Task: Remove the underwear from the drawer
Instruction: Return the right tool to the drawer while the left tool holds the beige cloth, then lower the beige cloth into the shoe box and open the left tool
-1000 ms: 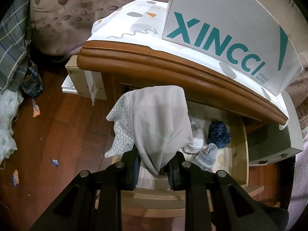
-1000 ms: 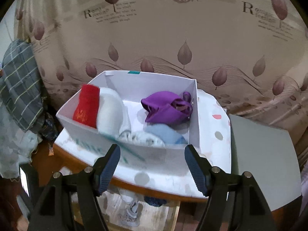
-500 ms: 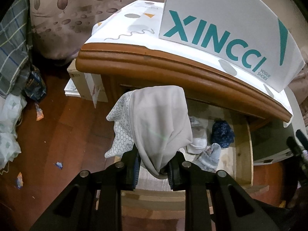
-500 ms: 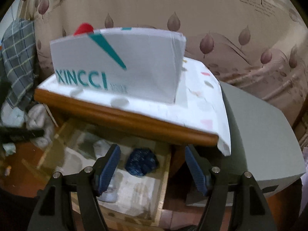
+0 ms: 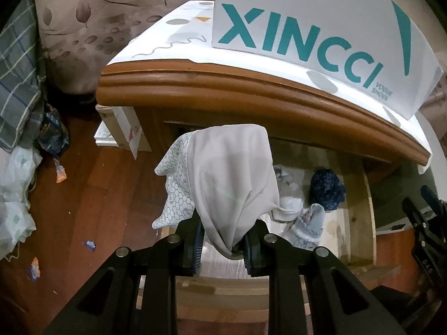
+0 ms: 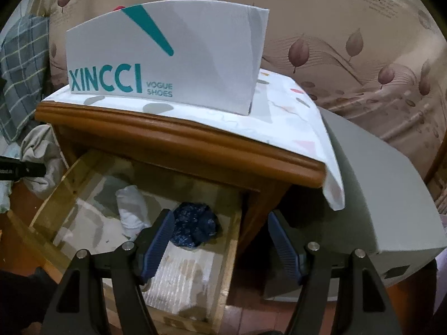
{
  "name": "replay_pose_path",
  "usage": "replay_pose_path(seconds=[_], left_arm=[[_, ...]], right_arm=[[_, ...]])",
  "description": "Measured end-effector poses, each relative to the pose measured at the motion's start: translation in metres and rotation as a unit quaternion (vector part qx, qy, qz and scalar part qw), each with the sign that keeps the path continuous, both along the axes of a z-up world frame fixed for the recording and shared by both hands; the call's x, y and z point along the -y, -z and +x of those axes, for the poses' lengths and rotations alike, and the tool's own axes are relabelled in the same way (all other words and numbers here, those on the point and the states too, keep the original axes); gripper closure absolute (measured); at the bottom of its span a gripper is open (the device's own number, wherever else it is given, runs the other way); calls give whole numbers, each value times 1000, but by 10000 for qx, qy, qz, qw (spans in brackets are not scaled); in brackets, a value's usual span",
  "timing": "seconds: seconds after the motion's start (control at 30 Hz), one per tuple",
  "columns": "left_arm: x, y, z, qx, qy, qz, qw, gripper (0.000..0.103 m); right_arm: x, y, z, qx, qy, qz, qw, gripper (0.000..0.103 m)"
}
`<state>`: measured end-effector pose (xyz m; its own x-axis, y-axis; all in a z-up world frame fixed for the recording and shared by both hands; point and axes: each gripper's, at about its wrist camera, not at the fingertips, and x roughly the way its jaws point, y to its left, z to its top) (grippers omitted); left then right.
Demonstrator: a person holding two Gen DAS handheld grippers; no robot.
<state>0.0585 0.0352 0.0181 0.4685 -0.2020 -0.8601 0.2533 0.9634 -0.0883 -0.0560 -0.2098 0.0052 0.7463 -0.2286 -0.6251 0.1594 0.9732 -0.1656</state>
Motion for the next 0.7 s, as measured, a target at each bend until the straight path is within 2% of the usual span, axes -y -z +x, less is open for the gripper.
replay_pose_path(seconds=[0.23, 0.4, 0.6, 0.7], left_arm=[[12, 0, -10, 150, 107, 164, 9997, 83], [11, -13, -26, 162, 177, 273, 9993, 83], [7, -59, -45, 381, 300, 207, 9986, 83], [3, -92, -51, 549, 376, 136, 9977, 83]], right_arm=[[1, 10, -2, -228, -161, 171, 9995, 31], [12, 6, -8, -170, -121, 303, 9993, 31], [36, 0, -11, -77, 191, 937, 9954, 31], [39, -2, -12, -49, 247, 953, 9951, 31]])
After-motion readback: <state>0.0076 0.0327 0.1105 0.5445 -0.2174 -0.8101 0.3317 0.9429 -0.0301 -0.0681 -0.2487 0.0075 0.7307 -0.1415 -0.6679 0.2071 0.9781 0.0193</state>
